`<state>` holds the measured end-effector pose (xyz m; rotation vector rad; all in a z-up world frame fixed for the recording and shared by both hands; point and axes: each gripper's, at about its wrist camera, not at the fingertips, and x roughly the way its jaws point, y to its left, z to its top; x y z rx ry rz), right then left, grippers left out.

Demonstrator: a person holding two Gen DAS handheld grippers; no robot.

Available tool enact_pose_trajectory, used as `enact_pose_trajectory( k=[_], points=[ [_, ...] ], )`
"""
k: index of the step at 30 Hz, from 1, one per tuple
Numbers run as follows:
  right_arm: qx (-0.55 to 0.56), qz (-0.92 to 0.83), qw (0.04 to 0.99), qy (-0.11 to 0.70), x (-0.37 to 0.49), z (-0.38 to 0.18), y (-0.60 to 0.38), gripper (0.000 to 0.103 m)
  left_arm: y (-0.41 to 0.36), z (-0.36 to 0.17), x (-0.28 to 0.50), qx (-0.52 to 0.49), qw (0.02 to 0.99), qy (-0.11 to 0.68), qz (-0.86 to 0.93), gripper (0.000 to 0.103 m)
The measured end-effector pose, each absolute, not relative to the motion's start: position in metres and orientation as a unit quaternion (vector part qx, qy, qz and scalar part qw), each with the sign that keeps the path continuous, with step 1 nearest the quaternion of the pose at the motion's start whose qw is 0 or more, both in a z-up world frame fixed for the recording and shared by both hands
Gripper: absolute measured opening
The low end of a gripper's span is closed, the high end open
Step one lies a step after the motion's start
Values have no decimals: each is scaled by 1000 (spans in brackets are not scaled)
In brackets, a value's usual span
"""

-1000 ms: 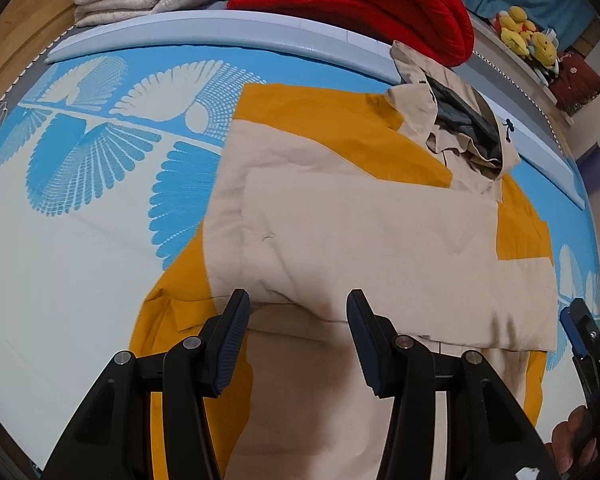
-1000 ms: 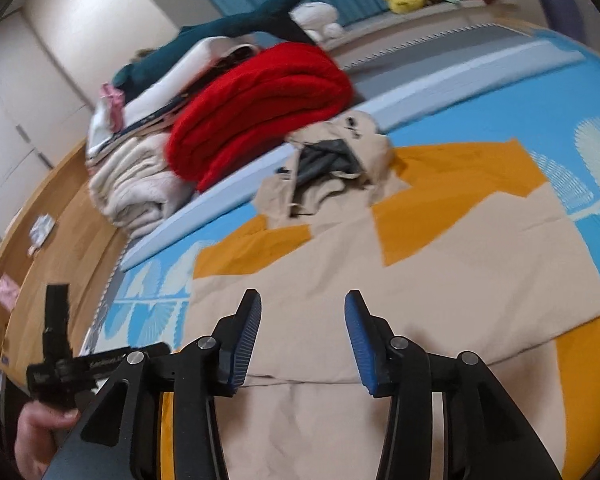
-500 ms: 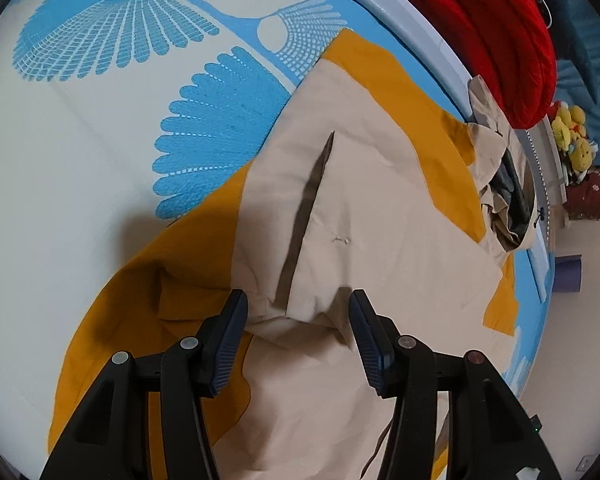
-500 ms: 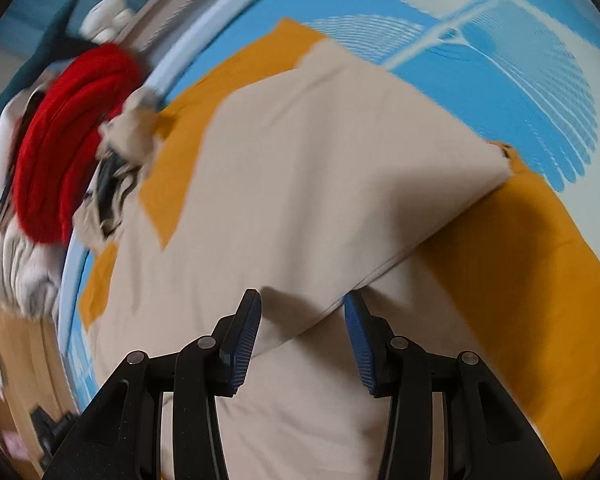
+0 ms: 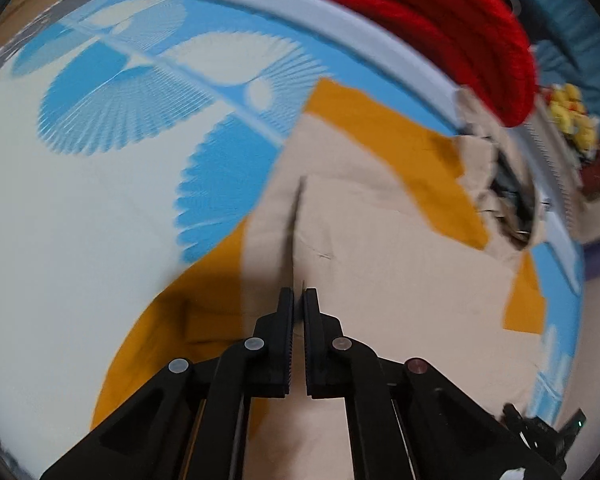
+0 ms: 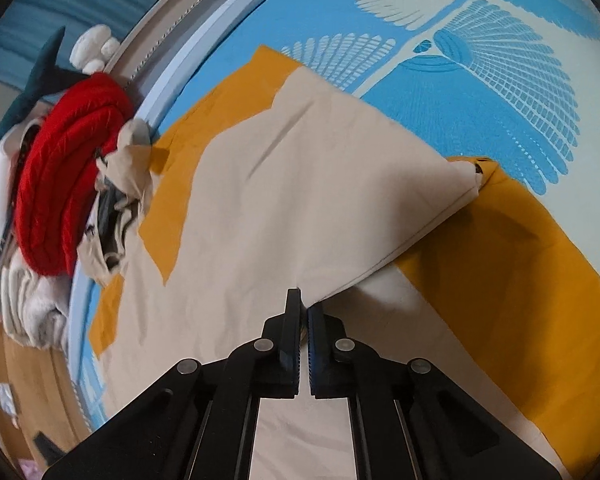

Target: Fold large clothes

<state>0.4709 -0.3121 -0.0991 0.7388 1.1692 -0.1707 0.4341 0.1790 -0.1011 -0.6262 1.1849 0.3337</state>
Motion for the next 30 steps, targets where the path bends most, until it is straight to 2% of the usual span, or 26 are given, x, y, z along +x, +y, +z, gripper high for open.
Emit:
enact_pose_trajectory(
  k=[4,7,12,14,16,19,22,23,24,25,26,30],
  points=[
    [328,-99,755,560,470,-108,-314,3,195,-119,428,-308,740,562,203,1],
    [287,-120,773,553,469,-93,-309,14,191,-94,430,-287,774,524,209,4],
    [186,-117,850,479,456,-46,-275,23,158,-68,446,-212,828,496,150,32],
    [161,-95,872,453,459,-34,-263,37,154,-80,453,-206,817,523,133,40],
    [155,-75,877,450,466,-33,-260,47,153,-99,458,-203,796,554,135,44],
    [177,-52,861,474,480,-49,-269,49,162,-117,457,-207,775,576,158,48],
    [201,-63,834,511,489,-73,-284,49,166,-125,453,-229,767,579,153,46],
    [210,-66,827,517,489,-79,-287,49,165,-125,453,-233,768,578,144,41],
    [214,-67,823,522,489,-83,-289,49,163,-125,454,-234,771,577,134,22],
    [215,-66,822,524,489,-86,-289,49,161,-124,455,-233,773,577,123,12],
    [212,-63,821,527,490,-87,-288,49,159,-121,456,-228,778,573,117,7],
    [209,-52,821,529,490,-89,-284,49,156,-104,451,-211,796,552,131,5]
  ],
)
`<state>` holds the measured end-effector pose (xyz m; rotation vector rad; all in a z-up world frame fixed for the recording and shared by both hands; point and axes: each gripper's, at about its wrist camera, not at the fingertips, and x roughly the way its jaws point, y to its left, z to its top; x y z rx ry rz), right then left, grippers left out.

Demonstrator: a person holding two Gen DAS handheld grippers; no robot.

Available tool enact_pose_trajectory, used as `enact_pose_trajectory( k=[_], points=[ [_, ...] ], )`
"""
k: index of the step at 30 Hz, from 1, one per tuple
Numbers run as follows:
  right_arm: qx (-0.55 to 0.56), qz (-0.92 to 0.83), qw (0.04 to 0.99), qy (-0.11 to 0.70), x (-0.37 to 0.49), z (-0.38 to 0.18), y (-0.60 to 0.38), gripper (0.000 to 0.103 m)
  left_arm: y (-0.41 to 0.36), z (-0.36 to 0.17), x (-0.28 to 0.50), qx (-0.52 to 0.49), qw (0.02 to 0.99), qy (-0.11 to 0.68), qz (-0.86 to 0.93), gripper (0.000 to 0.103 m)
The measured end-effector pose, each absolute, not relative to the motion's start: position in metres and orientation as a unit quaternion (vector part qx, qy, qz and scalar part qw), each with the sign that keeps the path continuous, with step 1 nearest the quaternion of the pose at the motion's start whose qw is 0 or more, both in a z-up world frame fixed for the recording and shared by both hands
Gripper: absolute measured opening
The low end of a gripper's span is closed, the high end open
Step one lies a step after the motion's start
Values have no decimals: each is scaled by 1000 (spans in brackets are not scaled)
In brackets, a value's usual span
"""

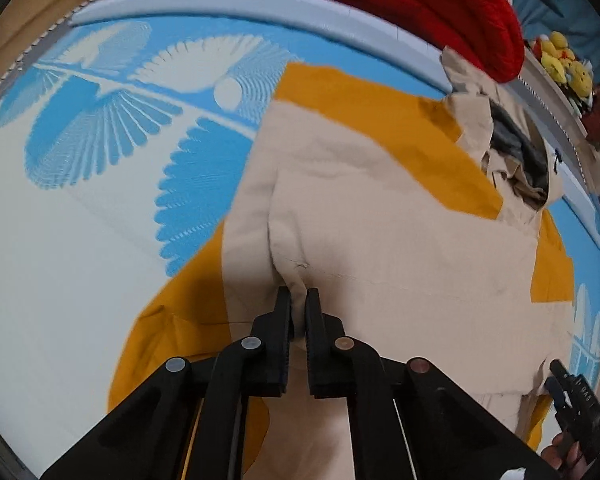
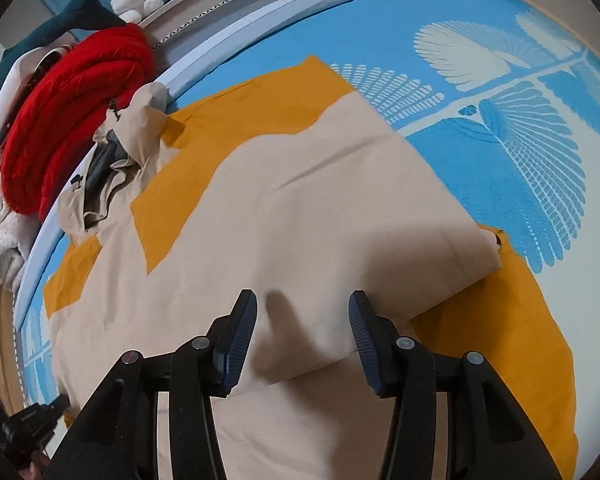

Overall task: Fold large clothes
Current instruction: 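Smooth the folded jacket with both tools open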

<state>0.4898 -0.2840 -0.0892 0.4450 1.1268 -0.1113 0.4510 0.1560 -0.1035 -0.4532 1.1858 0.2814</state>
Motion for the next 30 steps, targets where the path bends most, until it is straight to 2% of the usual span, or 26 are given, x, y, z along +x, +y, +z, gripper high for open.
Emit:
enact_pose_trajectory(
  k=[2,6,9,10,12,16,21,25,27,30],
  points=[
    [207,-49,817,536,491,-93,-283,49,157,-98,448,-210,795,549,148,5],
    [194,-68,795,570,491,-108,-287,49,159,-107,449,-193,778,571,175,13],
    [193,-76,797,567,489,-105,-290,49,155,-88,447,-174,806,535,184,14],
    [185,-80,805,557,489,-100,-289,49,151,-80,446,-163,816,523,184,16],
    [167,-81,830,526,487,-85,-284,49,141,-68,447,-139,839,498,166,27],
    [150,-56,854,496,488,-68,-276,49,132,-87,453,-162,822,533,120,28],
    [187,-60,800,567,494,-107,-287,49,133,-132,458,-188,764,607,109,28],
    [175,-63,806,562,495,-100,-287,49,129,-115,458,-170,782,589,117,30],
    [167,-61,827,534,494,-85,-284,49,126,-102,457,-152,800,567,122,38],
    [145,-53,856,493,490,-63,-278,49,120,-87,456,-141,816,548,119,38]
  ],
)
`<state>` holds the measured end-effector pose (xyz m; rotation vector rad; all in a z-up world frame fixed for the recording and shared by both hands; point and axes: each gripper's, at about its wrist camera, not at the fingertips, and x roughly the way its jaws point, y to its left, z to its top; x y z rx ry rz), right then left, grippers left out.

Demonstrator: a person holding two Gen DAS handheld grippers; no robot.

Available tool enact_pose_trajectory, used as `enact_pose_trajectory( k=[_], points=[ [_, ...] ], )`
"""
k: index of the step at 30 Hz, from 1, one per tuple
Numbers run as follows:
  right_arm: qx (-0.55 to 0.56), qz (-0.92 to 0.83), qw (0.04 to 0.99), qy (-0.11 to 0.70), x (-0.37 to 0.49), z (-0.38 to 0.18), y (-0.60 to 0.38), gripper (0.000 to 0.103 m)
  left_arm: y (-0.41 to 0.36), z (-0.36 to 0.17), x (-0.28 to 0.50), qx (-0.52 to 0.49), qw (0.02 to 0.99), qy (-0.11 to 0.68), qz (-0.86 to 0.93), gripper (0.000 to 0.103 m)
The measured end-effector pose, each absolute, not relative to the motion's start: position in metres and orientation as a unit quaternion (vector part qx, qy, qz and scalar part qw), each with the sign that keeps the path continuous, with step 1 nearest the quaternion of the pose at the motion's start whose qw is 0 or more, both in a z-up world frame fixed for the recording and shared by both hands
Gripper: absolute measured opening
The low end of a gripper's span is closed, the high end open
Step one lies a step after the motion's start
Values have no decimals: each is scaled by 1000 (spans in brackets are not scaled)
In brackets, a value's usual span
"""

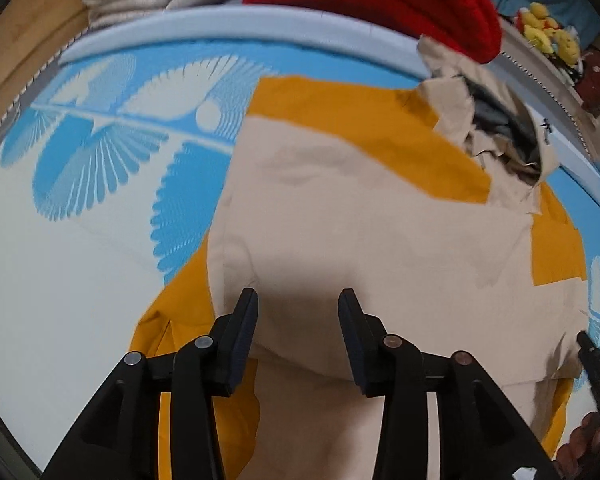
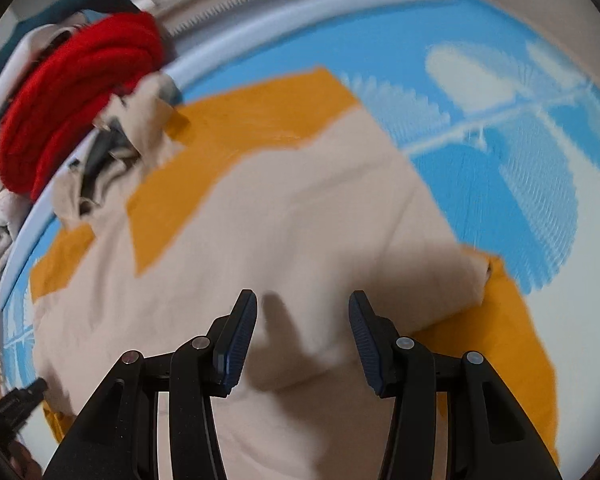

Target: Fold large clothes

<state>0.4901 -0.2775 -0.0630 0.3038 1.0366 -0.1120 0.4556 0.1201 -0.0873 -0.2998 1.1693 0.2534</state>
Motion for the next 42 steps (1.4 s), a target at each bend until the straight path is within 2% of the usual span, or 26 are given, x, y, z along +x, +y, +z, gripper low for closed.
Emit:
enact_pose_trajectory(
  k=[5,9,13,27,30,34,37,42],
  points=[
    [89,-26,901,423,480,-19,-258,49,108,-66,454,-133,838,520,101,38],
    [40,-2,920,390,472,9,-239,49,96,-52,450,-124,851,502,94,42],
    [37,14,923,383,465,22,-233,49,84,-37,442,-108,862,486,93,49],
    [46,24,935,350,426,62,-253,49,44,-12,421,-34,895,432,110,54],
    [38,24,935,351,422,64,-258,48,37,-10,423,-37,895,427,122,54],
    [23,26,938,345,420,71,-261,35,26,-16,425,-46,893,433,116,54],
    [23,32,939,341,422,77,-262,27,16,-20,426,-35,891,440,103,47],
    [31,43,938,342,427,83,-263,23,20,-14,426,-20,904,418,91,31]
  ],
)
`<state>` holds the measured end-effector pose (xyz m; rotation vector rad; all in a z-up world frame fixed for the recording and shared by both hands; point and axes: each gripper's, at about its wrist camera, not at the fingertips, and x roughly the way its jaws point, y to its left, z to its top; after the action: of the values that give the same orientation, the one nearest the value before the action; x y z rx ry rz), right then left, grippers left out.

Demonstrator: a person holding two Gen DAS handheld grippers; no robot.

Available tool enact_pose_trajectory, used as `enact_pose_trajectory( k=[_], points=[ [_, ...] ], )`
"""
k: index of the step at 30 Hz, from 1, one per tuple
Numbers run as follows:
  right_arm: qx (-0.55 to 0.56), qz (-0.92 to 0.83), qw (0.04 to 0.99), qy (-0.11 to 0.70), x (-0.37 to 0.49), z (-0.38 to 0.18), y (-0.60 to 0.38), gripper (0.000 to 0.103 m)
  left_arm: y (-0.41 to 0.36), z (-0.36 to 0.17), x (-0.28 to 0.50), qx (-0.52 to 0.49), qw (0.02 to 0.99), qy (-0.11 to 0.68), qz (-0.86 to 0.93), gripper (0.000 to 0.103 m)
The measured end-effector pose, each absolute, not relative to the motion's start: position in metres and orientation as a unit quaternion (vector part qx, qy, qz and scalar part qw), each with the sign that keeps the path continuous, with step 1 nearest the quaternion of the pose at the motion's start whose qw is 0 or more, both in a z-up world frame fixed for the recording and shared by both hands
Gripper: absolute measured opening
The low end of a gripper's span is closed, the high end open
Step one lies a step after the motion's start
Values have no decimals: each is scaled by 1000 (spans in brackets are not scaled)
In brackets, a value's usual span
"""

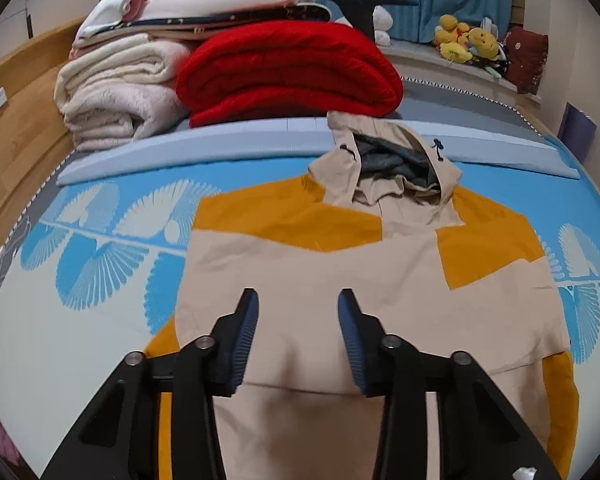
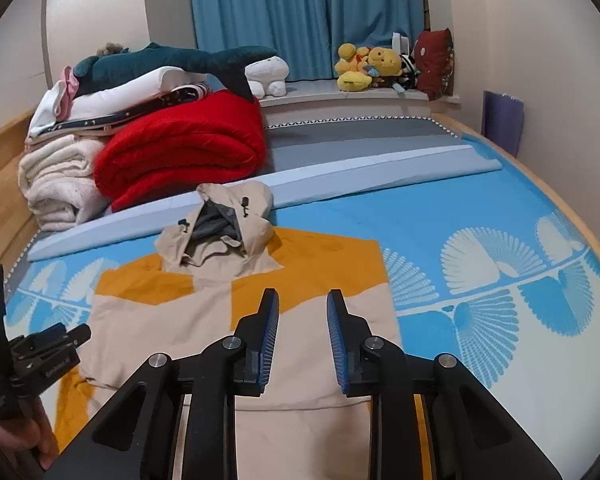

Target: Fold large clothes

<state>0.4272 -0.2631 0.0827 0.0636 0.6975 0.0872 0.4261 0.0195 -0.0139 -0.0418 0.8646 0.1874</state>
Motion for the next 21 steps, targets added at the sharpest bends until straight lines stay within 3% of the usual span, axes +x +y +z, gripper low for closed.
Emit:
enact_pose_trajectory(
  k=[2,6,15,21],
  points=[
    [24,46,938,344,430,83,-263,12,28,-13,429,-24,904,419,87,28],
    [22,49,934,353,436,79,-268,4,41,-16,433,-23,905,417,86,24],
    [44,42,912,405,457,50,-283,8,55,-24,504,-27,902,429,50,24],
    [40,31,902,428,468,28,-287,21,43,-21,605,-21,903,428,16,24]
  ],
)
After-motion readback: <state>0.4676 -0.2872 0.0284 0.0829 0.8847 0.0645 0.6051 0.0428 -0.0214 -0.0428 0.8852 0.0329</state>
